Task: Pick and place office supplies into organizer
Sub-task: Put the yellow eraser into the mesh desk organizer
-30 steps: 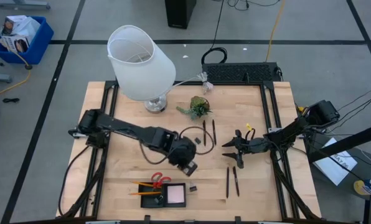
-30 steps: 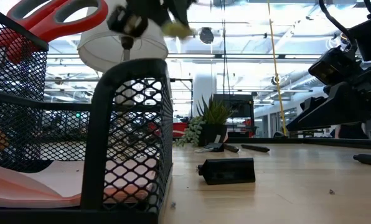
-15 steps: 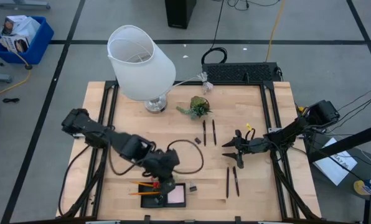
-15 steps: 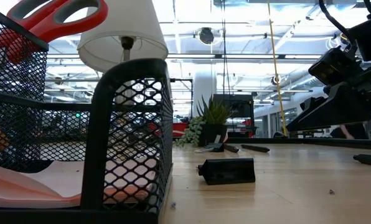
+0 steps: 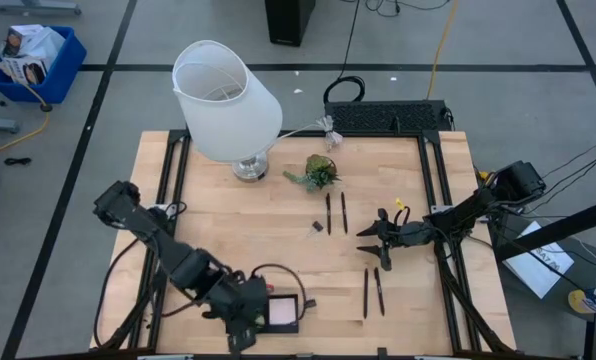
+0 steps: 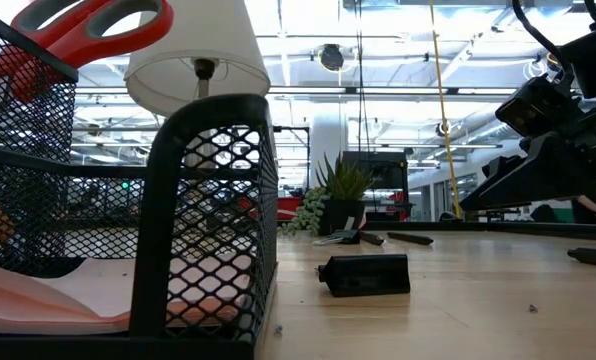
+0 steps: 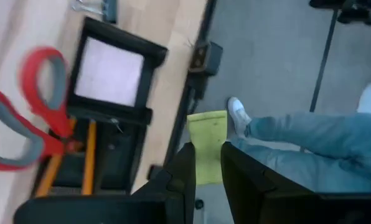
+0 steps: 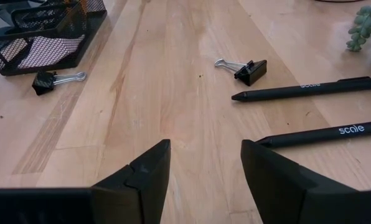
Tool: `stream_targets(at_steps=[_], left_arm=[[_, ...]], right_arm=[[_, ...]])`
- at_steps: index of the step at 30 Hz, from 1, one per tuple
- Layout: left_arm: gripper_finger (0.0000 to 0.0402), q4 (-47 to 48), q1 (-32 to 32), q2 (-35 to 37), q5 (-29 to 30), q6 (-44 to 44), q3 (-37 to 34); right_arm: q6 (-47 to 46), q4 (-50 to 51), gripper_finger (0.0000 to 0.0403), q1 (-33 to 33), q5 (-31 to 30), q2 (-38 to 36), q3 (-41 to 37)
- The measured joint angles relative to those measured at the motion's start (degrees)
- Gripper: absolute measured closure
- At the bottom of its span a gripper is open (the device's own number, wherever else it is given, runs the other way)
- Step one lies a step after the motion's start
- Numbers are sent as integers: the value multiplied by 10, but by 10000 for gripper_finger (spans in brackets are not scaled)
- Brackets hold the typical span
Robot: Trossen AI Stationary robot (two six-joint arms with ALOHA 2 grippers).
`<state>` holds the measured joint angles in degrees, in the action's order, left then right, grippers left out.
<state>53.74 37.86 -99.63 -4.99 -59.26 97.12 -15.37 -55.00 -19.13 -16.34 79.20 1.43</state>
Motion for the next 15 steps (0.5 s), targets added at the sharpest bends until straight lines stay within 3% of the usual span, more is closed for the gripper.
stream_targets(at_steps=[15], left_arm=[[330, 35, 40, -76, -11, 3, -6]], right_arm=[[0, 0, 211, 0, 0, 0, 0]])
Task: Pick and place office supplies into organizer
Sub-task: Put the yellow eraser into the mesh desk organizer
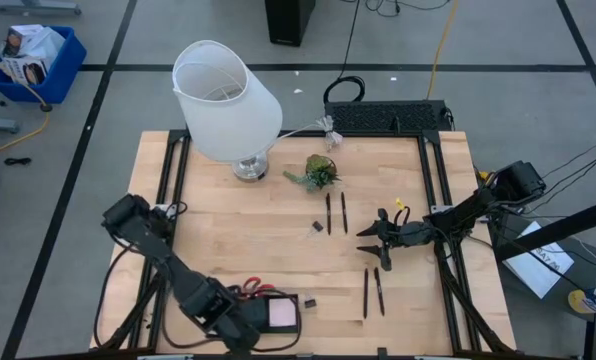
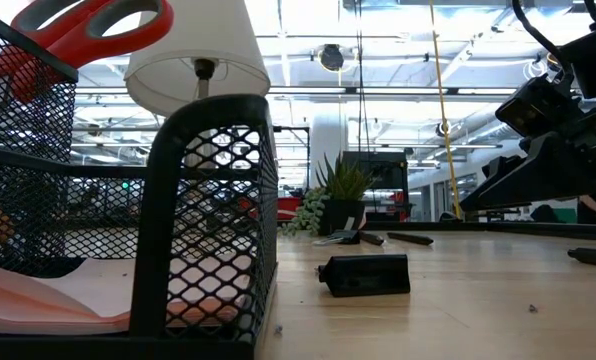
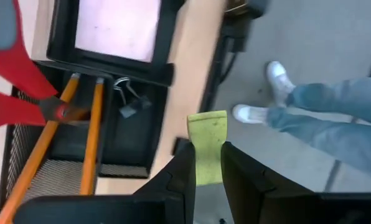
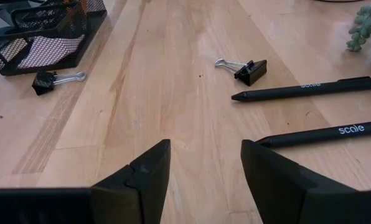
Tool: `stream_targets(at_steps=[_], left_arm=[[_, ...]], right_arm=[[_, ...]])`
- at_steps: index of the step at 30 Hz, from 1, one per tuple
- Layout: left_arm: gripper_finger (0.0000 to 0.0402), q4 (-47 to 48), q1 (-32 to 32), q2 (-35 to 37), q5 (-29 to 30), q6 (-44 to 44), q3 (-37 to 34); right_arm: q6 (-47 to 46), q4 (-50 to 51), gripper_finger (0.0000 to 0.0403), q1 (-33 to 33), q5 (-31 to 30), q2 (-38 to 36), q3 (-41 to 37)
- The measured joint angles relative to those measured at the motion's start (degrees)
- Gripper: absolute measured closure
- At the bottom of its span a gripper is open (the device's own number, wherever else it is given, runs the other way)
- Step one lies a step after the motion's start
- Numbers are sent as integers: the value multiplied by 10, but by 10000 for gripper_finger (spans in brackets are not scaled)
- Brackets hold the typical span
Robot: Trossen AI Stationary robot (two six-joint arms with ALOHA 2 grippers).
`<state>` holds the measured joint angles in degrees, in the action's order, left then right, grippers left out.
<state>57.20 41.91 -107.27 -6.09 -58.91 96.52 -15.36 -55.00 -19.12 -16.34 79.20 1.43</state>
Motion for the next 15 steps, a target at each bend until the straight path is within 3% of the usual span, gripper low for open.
stream_targets(at_steps=[15], left_arm=[[330, -3, 6, -12, 19, -32, -96]], right_arm=[[0, 0, 211, 0, 0, 0, 0]])
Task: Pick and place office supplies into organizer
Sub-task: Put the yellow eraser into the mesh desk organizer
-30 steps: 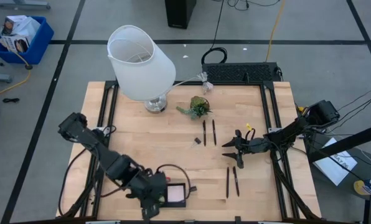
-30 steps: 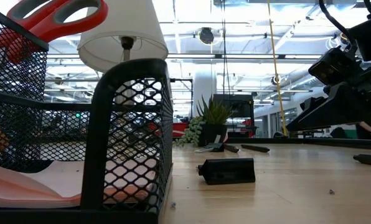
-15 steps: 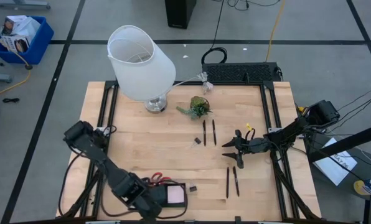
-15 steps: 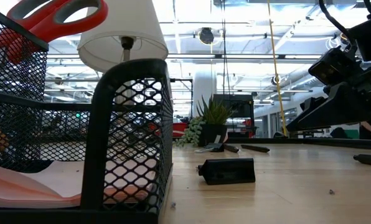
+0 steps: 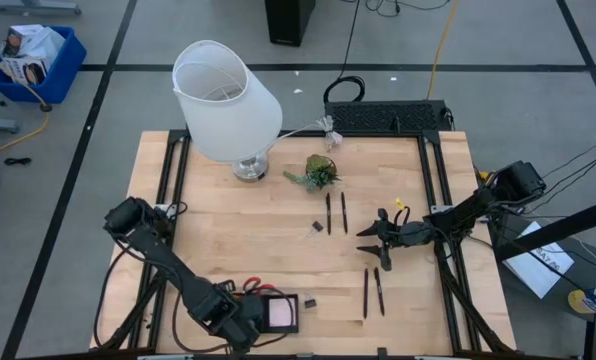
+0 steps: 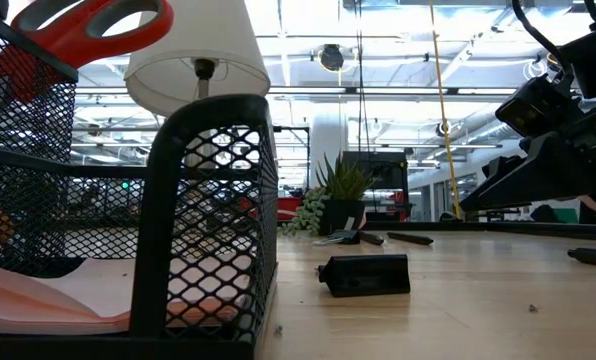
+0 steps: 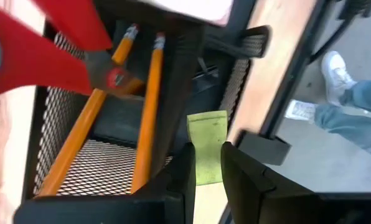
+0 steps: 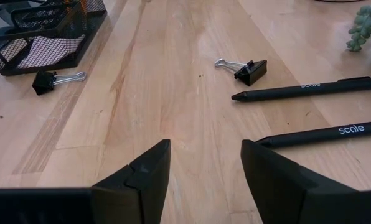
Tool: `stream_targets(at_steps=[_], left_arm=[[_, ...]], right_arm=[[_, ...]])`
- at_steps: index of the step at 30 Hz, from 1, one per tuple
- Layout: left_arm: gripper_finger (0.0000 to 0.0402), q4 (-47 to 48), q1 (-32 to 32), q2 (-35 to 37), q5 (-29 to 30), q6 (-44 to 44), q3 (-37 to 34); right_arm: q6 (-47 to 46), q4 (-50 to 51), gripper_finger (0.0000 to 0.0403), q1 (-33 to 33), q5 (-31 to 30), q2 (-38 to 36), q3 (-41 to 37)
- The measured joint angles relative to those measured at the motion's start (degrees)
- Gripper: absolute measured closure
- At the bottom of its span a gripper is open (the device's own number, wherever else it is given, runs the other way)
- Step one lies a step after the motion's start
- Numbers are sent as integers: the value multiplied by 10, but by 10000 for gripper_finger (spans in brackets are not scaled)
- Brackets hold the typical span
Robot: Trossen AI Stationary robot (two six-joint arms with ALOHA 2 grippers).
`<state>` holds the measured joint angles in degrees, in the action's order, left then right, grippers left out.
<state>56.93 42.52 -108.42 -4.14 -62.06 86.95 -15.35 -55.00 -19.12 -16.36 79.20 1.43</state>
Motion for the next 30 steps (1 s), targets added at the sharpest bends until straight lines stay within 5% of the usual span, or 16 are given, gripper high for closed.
stream_targets(at_steps=[30], left_arm=[[330, -39, -2, 0, 23, 4, -5]], right_arm=[[0, 0, 211, 0, 0, 0, 0]])
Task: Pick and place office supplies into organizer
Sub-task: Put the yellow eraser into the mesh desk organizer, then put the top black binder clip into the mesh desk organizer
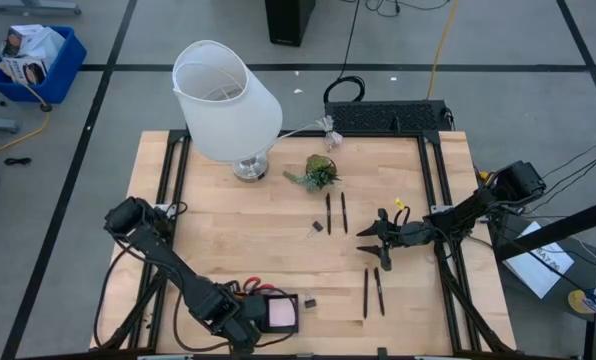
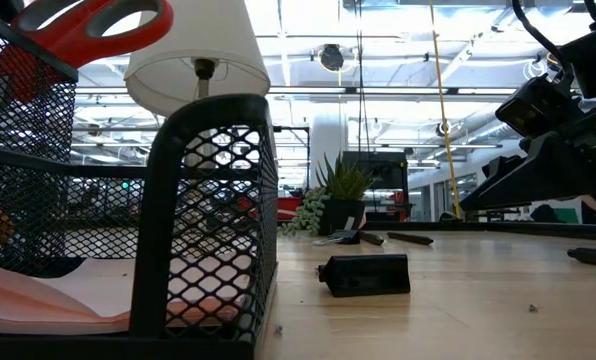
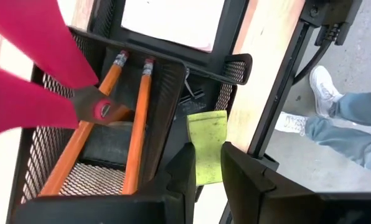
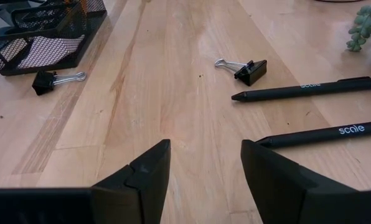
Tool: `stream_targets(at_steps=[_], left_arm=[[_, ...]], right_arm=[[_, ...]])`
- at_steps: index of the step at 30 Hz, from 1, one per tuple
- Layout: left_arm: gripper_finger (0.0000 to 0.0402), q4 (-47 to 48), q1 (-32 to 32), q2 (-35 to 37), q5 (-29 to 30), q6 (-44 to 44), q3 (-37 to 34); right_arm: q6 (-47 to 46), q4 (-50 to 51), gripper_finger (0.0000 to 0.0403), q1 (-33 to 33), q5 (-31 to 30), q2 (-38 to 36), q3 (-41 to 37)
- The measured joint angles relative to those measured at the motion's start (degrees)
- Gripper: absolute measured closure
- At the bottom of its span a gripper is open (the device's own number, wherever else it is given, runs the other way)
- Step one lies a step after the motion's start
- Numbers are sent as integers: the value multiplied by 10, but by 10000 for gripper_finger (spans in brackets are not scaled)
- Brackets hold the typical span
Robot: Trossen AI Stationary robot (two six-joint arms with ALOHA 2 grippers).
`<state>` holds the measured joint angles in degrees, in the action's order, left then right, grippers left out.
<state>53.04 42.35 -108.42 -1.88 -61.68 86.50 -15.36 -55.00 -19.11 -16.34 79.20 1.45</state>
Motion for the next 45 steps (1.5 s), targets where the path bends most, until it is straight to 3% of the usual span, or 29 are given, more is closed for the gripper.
stream_targets(at_steps=[15, 27, 45], left_arm=[[324, 1, 0, 0, 3, -21, 0], [218, -2, 0, 0, 4, -55, 0], [213, -70, -20, 17, -31, -80, 1]], right_arm=[[0, 0, 211, 0, 0, 0, 0], [0, 0, 211, 0, 0, 0, 0], [0, 0, 211, 0, 0, 0, 0]])
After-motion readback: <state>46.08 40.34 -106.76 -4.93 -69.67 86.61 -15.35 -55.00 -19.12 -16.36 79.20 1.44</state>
